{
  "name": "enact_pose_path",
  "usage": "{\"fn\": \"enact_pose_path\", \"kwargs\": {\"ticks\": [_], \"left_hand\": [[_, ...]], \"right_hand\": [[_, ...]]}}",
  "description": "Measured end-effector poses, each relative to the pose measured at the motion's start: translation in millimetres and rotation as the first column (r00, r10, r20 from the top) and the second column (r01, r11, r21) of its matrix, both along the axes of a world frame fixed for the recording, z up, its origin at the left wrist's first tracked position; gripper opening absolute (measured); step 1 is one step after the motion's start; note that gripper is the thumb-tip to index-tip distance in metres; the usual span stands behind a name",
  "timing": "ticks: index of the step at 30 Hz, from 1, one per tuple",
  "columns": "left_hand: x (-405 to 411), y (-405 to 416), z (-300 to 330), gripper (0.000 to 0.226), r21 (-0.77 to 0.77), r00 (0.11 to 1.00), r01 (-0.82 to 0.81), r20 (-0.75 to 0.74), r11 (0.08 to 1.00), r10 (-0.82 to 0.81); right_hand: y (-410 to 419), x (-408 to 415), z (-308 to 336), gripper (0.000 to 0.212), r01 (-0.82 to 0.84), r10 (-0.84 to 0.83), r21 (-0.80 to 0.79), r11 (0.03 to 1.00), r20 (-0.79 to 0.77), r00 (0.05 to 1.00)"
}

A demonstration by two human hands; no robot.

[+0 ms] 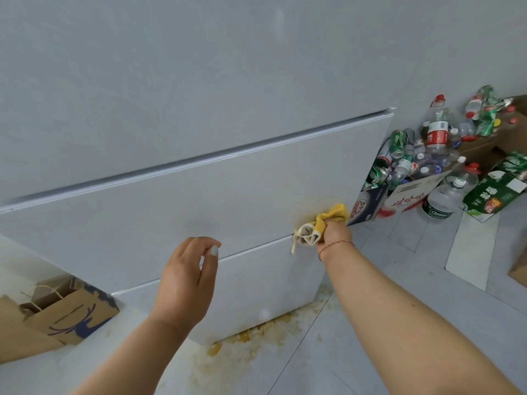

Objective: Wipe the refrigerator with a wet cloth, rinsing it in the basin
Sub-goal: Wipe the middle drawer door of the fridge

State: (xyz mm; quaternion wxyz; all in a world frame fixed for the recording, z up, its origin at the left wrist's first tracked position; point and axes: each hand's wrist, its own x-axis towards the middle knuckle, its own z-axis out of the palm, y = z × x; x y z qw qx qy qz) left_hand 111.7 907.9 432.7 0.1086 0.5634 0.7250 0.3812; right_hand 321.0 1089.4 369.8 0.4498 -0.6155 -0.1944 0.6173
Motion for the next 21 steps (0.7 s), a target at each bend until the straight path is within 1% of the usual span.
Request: {"fn": "enact_pose_path", "kwargs": {"ticks": [2, 4, 6, 8, 10, 11, 13, 15, 16, 17, 18, 21], "left_hand": [[-10, -10, 0, 0.032, -0.023, 1.000, -0.028, 0.003, 0.999, 0.029], [-19, -19, 2, 0.033, -0.035, 0.998, -0.053, 0.013, 0.998, 0.053], [-29, -29, 6, 0.031, -0.038, 0.997, -0.076, 0.020, 0.996, 0.077], [-39, -41, 12, 0.024, -0.030, 0.994, -0.108, 0.023, 0.994, 0.109], [-52, -58, 16, 0.025, -0.015, 0.987, -0.156, 0.019, 0.988, 0.157], [-59, -66, 17, 0.028, -0.011, 0.984, -0.178, 0.012, 0.984, 0.178], [-76, -86, 17, 0.033, -0.007, 0.975, -0.220, -0.015, 0.976, 0.220], [-92, -101, 15, 0.026, -0.012, 0.966, -0.255, -0.036, 0.967, 0.254], [-101, -111, 15, 0.022, -0.017, 0.960, -0.278, -0.038, 0.961, 0.277], [-108, -119, 15, 0.021, -0.018, 0.954, -0.298, -0.041, 0.954, 0.297], [-115, -127, 15, 0.022, -0.013, 0.949, -0.313, -0.050, 0.950, 0.312], [-132, -146, 17, 0.031, -0.001, 0.940, -0.337, -0.063, 0.941, 0.336]], "right_hand": [[-12, -28, 2, 0.027, 0.011, -0.013, -0.027, 1.000, -0.065, 0.998], [-29, -53, 1, 0.030, 0.029, -0.033, -0.031, 0.999, -0.135, 0.990], [-47, -77, -1, 0.036, 0.074, -0.073, -0.007, 0.997, -0.269, 0.960], [-67, -102, 5, 0.045, 0.077, -0.061, 0.034, 0.996, -0.334, 0.941], [-87, -128, 13, 0.055, 0.064, -0.038, 0.054, 0.997, -0.383, 0.923], [-97, -140, 15, 0.054, 0.048, -0.028, 0.040, 0.998, -0.399, 0.917], [-116, -169, 14, 0.041, 0.019, -0.025, -0.017, 1.000, -0.410, 0.912], [-134, -191, 16, 0.035, -0.025, 0.004, -0.048, 0.999, -0.396, 0.918], [-143, -203, 20, 0.033, -0.048, 0.015, -0.074, 0.996, -0.399, 0.917], [-152, -216, 22, 0.033, -0.081, 0.029, -0.099, 0.992, -0.443, 0.896], [-161, -226, 27, 0.034, -0.141, 0.067, -0.124, 0.982, -0.469, 0.881], [-181, -258, 33, 0.036, -0.212, 0.076, -0.192, 0.958, -0.541, 0.838]]}}
